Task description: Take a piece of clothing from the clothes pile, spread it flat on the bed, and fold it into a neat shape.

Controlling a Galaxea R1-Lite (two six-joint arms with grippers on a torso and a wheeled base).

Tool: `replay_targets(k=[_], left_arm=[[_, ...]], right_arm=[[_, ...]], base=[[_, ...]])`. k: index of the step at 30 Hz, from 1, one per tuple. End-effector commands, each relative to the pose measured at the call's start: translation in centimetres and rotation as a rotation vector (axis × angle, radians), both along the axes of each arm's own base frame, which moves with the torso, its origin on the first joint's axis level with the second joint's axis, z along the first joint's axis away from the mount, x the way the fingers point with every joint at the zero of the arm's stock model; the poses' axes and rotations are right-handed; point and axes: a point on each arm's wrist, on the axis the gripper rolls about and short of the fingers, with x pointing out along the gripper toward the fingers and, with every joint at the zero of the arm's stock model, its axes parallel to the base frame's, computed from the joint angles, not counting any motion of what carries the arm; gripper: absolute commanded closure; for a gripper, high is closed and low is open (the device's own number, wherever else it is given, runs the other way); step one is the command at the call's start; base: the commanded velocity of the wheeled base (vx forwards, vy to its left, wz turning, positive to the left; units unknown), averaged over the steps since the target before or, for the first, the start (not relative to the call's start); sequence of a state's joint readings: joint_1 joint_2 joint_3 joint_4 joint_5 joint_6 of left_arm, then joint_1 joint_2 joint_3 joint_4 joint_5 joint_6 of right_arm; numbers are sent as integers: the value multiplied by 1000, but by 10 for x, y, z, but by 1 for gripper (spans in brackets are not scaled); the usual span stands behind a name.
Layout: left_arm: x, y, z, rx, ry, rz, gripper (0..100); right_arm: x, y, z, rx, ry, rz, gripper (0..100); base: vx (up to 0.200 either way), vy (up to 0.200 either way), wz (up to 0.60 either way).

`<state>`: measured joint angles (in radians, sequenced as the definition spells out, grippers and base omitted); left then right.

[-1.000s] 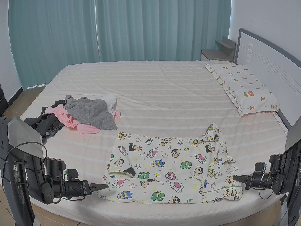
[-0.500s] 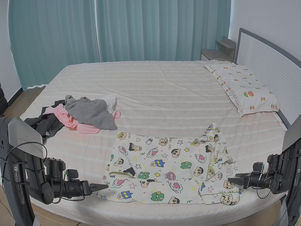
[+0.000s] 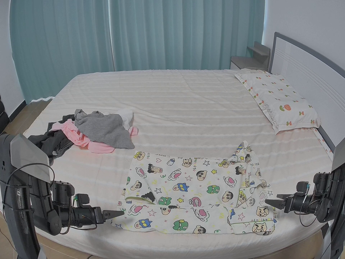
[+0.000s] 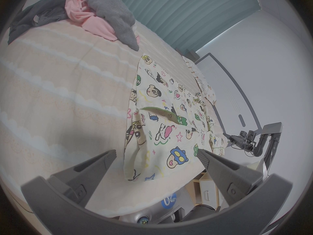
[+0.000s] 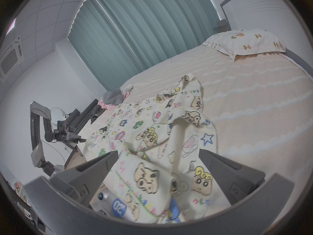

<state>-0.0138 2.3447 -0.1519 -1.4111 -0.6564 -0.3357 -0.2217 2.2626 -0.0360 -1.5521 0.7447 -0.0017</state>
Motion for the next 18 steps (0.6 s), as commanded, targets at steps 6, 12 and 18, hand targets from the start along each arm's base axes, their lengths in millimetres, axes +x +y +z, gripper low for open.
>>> replay_targets(k=[6, 12, 18], left_arm=[[-4, 1, -8, 0, -11, 10, 0], [-5, 0, -6, -13, -4, 23, 0], [-4, 0, -6, -15, -3, 27, 0]], right_arm=[[-7, 11, 33, 52, -75, -3, 0], [-8, 9, 38, 120, -46, -48, 0], [-7, 9, 33, 149, -3, -62, 0]], base=[[0, 0, 0], [0, 0, 0], [0, -33, 0]])
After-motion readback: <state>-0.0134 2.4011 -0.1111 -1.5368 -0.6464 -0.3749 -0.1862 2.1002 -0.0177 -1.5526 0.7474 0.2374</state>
